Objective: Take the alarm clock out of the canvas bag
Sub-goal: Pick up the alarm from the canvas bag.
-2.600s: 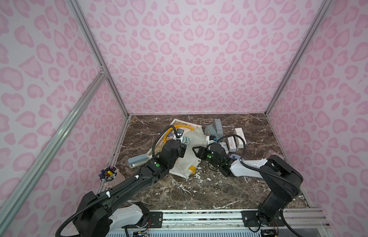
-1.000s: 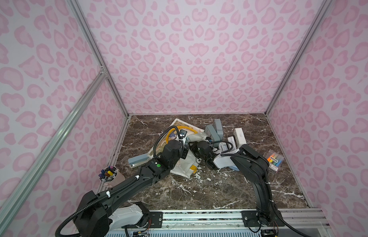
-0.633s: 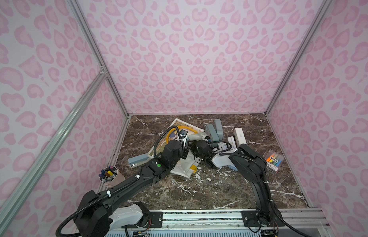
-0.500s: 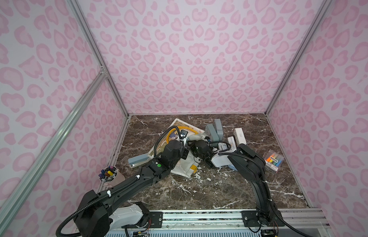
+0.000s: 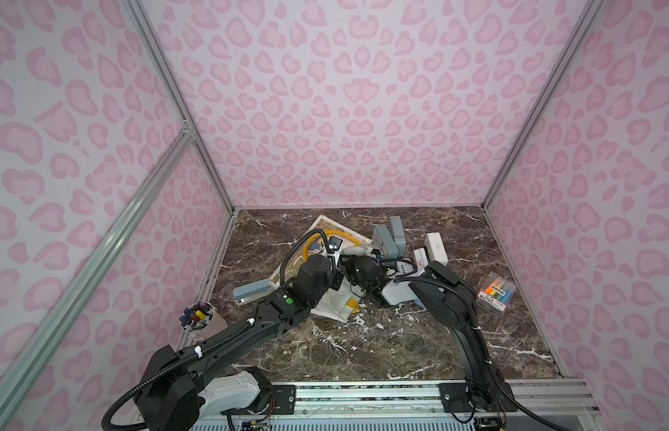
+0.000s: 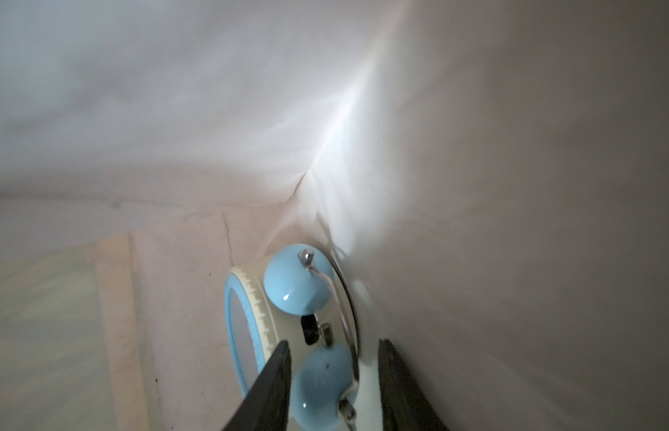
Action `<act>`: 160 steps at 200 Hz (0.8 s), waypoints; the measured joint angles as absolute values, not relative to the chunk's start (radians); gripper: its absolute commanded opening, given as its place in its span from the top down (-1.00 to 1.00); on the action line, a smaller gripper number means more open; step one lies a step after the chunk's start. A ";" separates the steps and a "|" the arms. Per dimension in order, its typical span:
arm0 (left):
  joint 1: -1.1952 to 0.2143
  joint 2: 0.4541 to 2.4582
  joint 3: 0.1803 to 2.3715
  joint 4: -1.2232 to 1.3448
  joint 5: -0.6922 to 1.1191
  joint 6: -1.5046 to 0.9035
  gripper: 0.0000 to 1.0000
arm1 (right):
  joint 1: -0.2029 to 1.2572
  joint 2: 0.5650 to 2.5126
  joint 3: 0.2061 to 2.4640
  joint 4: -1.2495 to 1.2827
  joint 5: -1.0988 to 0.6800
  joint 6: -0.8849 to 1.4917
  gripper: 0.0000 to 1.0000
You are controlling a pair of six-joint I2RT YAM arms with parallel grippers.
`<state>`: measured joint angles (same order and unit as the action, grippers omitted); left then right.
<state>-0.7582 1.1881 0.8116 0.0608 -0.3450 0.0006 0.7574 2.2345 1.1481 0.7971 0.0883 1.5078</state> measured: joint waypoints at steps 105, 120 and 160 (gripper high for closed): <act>-0.759 1.189 0.812 0.057 -0.349 0.001 0.93 | 0.756 2.247 1.148 0.855 0.077 1.507 0.67; -0.759 1.190 0.812 0.057 -0.352 0.001 0.93 | 0.756 2.247 1.148 0.865 0.076 1.506 0.72; -0.759 1.192 0.812 0.056 -0.357 0.000 0.93 | 0.756 2.247 1.148 0.882 0.073 1.499 0.82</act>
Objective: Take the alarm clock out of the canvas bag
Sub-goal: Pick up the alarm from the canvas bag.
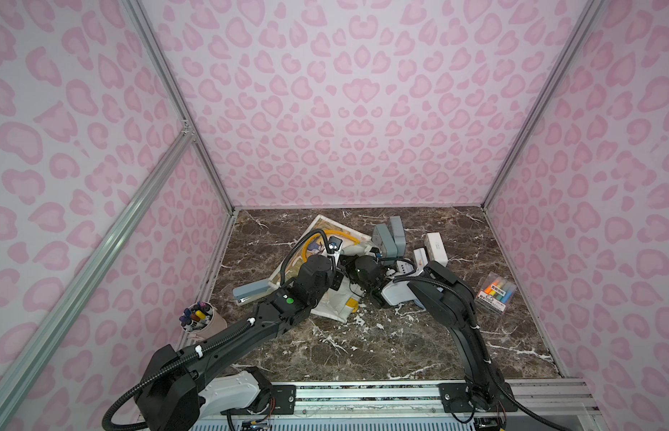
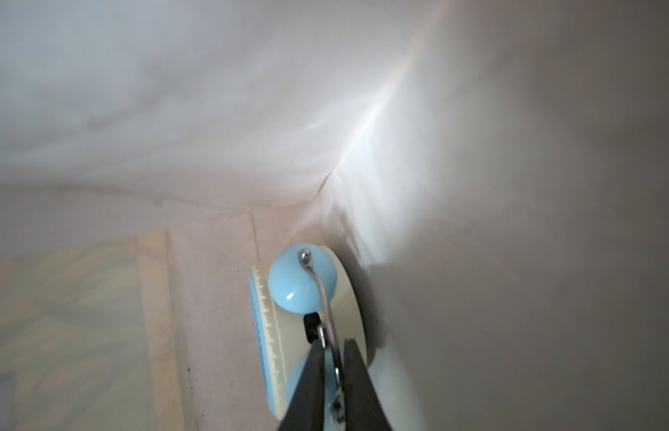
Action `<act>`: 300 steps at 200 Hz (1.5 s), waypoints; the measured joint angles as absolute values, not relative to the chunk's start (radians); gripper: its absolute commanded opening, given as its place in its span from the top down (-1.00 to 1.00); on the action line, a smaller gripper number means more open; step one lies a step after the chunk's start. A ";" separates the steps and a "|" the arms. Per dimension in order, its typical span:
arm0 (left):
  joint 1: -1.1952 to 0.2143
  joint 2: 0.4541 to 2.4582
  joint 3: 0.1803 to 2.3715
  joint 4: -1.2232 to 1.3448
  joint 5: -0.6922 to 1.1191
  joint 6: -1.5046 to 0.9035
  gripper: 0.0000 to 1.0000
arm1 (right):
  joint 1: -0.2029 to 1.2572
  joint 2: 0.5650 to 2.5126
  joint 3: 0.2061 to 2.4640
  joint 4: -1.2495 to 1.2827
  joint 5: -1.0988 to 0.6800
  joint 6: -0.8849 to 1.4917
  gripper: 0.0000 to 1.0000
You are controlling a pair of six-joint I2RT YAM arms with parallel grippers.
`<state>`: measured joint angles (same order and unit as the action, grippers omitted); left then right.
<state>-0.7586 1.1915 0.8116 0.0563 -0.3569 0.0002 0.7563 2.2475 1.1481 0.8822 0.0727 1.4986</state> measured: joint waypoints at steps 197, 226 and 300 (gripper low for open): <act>-0.759 1.216 0.855 0.022 -0.430 -0.030 0.93 | 0.756 2.188 1.130 0.913 0.043 1.433 1.00; -0.759 1.225 0.867 0.012 -0.446 -0.033 0.93 | 0.756 2.166 1.129 0.895 0.028 1.422 1.00; -0.759 1.234 0.886 -0.008 -0.477 -0.042 0.93 | 0.746 2.069 1.089 0.824 -0.016 1.396 1.00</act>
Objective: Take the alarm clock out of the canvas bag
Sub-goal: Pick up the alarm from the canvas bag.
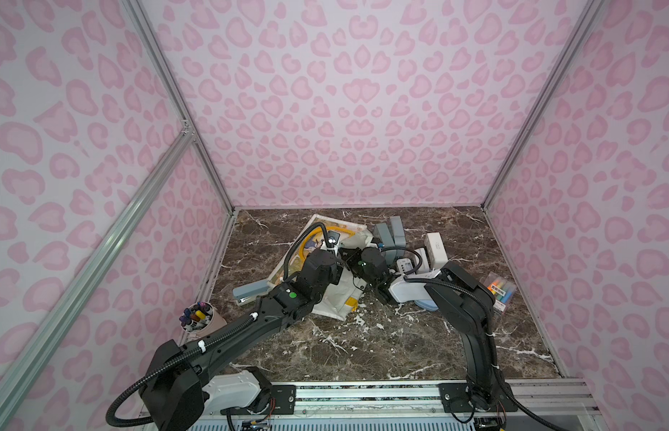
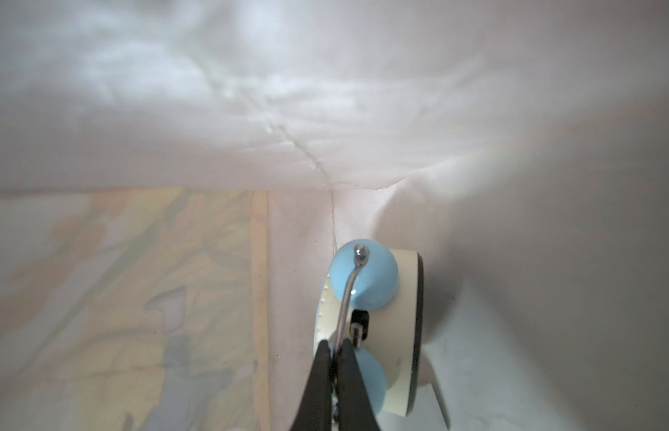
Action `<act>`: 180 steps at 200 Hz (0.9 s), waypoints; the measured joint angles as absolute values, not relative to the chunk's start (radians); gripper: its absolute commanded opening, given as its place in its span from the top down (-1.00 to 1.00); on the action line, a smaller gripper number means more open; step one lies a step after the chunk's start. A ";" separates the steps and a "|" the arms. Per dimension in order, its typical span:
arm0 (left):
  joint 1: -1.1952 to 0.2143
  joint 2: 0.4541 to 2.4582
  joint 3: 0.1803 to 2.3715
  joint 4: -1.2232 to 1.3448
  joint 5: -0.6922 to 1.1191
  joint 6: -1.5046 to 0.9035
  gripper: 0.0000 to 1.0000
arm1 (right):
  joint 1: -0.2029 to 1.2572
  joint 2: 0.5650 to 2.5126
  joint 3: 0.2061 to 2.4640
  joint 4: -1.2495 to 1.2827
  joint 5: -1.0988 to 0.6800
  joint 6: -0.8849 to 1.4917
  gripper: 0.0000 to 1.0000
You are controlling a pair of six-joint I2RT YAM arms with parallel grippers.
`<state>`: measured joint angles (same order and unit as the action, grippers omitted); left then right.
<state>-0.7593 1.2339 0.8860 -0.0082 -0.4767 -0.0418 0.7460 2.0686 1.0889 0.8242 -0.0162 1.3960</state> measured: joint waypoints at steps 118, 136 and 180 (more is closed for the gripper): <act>-0.757 1.253 0.907 -0.030 -0.509 -0.064 0.93 | 0.720 1.890 1.001 0.709 -0.102 1.350 1.00; -0.756 1.256 0.910 -0.030 -0.517 -0.071 0.94 | 0.713 1.867 0.980 0.705 -0.118 1.342 1.00; -0.752 1.258 0.913 -0.031 -0.535 -0.087 0.93 | 0.704 1.803 0.920 0.704 -0.160 1.316 1.00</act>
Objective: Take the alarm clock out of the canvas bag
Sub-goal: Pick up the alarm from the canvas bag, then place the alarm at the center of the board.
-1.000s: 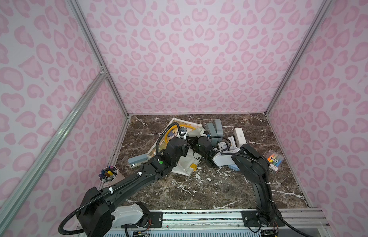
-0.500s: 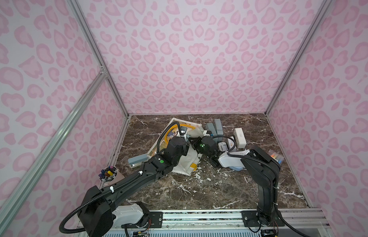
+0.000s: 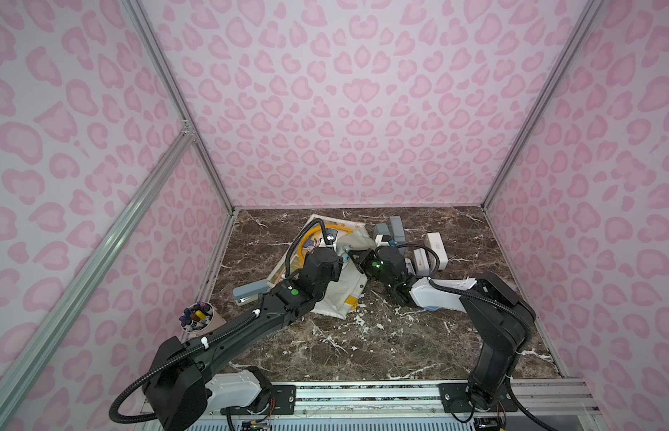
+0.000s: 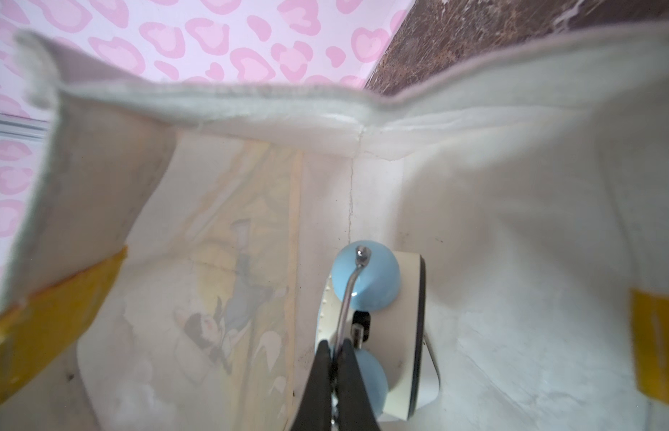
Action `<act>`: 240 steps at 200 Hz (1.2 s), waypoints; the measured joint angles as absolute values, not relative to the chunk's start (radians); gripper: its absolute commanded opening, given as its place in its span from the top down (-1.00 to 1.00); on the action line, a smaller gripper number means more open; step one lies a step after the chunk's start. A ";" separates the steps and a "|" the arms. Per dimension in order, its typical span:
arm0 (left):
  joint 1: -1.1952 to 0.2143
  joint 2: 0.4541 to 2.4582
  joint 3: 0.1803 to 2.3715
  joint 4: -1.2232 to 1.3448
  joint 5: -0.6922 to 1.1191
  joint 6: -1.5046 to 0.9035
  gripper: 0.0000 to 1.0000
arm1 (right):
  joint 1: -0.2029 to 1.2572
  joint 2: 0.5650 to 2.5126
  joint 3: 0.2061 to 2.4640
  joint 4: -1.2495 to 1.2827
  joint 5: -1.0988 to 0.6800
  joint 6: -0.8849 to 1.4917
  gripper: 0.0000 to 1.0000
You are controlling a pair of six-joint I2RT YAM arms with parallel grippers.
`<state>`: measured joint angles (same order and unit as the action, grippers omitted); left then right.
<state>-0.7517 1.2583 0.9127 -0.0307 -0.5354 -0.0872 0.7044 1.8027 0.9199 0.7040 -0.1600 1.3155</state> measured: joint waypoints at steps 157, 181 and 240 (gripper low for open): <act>-0.741 1.247 0.898 -0.031 -0.580 -0.111 0.93 | 0.611 1.546 0.700 0.710 -0.264 1.189 1.00; -0.740 1.240 0.892 -0.031 -0.586 -0.111 0.93 | 0.599 1.507 0.684 0.721 -0.290 1.163 1.00; -0.740 1.232 0.882 -0.031 -0.595 -0.111 0.93 | 0.526 1.407 0.623 0.752 -0.352 1.113 1.00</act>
<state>-0.7399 1.2324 0.8822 -0.0311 -0.5953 -0.1112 0.5262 1.4071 0.6228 0.7521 -0.3515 1.1133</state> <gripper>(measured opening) 0.060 0.049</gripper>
